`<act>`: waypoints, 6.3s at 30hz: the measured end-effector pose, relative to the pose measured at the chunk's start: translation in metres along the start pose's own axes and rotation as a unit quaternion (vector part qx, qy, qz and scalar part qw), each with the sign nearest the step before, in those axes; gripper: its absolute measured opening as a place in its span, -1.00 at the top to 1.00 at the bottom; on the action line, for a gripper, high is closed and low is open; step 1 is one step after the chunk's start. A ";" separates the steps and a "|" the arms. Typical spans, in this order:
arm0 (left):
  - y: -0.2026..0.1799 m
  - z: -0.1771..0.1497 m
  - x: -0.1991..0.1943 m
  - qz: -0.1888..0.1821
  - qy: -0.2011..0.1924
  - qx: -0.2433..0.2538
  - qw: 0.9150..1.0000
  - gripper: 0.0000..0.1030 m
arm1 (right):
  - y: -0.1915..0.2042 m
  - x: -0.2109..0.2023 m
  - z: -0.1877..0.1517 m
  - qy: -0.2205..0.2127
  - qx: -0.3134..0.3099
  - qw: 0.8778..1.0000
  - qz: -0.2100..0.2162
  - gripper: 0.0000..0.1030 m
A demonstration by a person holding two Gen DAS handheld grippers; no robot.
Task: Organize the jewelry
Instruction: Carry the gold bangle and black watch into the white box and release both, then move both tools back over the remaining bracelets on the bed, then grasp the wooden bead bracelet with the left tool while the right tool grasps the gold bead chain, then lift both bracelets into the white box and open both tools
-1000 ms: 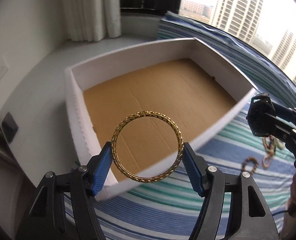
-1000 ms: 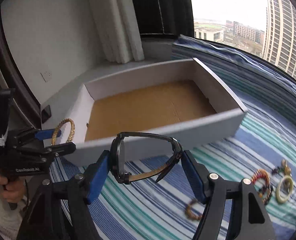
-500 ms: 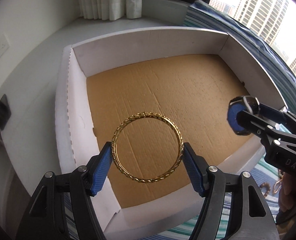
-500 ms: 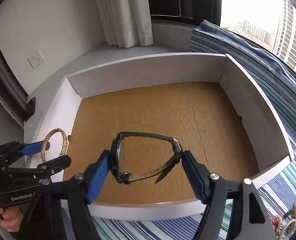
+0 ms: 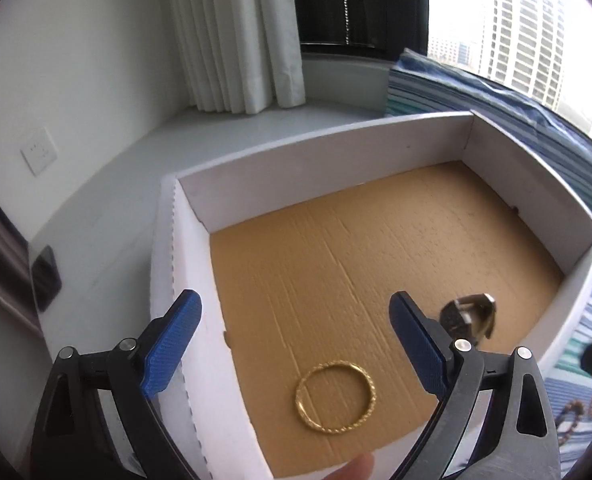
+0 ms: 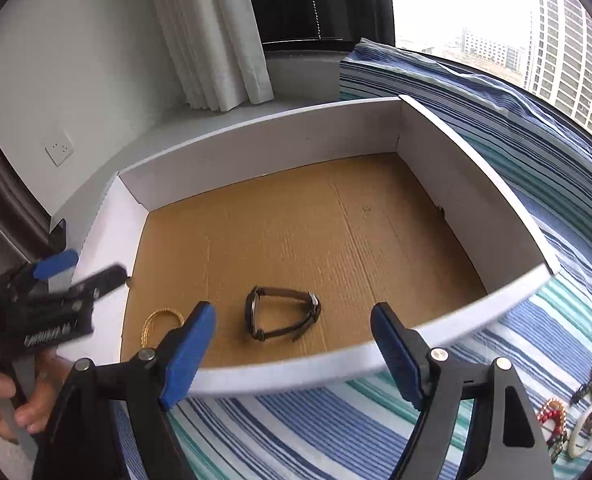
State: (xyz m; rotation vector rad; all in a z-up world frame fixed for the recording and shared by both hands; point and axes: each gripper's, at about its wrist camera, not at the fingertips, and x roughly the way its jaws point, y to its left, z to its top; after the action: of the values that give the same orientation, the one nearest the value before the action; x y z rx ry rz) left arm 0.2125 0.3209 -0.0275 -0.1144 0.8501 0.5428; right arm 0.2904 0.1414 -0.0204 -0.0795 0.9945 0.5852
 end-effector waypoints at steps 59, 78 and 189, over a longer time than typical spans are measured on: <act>-0.180 -0.218 -0.148 -0.201 0.053 0.208 0.956 -0.98 | -0.112 -0.178 -0.323 -0.020 0.146 0.972 -0.182 -1.00; -0.189 -0.219 -0.138 -0.230 0.067 0.223 0.945 -0.99 | -0.120 -0.171 -0.312 0.003 0.155 0.961 -0.230 -1.00; 0.026 -0.004 -0.052 -0.120 0.020 0.032 0.992 -0.58 | 0.040 -0.093 0.034 -0.084 -0.054 0.990 0.098 0.01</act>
State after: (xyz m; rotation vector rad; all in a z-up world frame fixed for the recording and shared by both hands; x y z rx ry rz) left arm 0.1686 0.3209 0.0110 -0.1668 0.8784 0.2886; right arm 0.2584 0.1462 0.0814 -0.0277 0.8113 0.8130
